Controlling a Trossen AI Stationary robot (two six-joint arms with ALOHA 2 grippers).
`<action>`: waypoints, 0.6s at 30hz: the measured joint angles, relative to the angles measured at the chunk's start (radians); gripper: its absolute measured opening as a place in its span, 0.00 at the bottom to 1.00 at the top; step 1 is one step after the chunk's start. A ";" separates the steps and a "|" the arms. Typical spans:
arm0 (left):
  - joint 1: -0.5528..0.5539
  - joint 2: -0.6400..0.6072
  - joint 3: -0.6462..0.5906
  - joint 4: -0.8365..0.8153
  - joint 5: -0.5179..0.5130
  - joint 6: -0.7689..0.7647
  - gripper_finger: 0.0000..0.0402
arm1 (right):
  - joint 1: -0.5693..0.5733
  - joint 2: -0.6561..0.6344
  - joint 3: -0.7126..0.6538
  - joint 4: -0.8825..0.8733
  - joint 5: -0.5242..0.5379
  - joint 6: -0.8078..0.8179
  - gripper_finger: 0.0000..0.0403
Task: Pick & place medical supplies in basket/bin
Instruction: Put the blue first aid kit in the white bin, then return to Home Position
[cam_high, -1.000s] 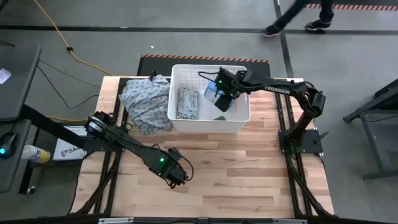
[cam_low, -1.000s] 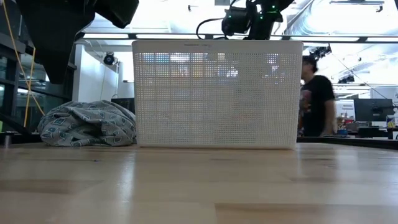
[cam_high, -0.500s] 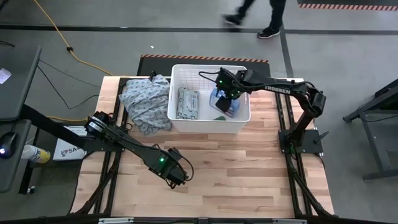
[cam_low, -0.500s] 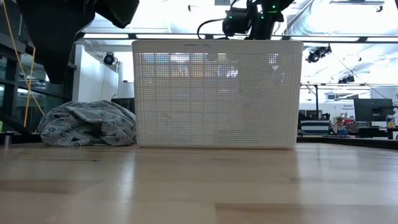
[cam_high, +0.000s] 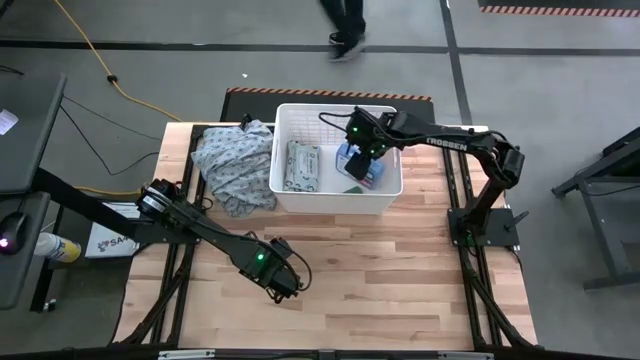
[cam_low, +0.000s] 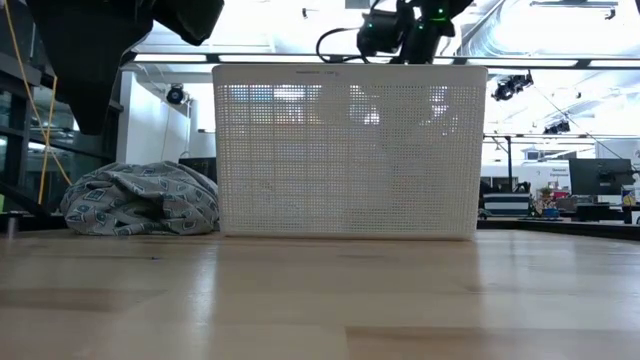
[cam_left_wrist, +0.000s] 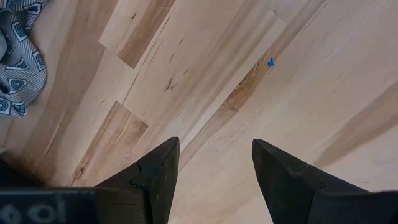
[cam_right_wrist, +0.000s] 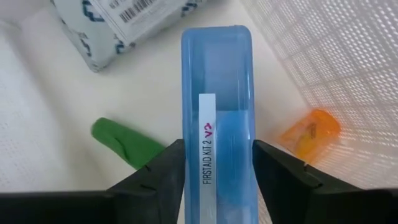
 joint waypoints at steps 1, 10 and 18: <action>0.000 0.000 0.000 0.000 -0.001 0.000 0.59 | 0.000 0.000 0.000 0.006 -0.008 0.002 0.43; 0.000 0.000 0.000 0.000 -0.002 0.000 0.59 | 0.000 -0.001 0.000 0.014 0.016 0.001 0.44; 0.000 0.000 0.000 0.003 -0.006 0.000 0.59 | 0.000 -0.010 0.057 -0.033 0.046 -0.021 0.51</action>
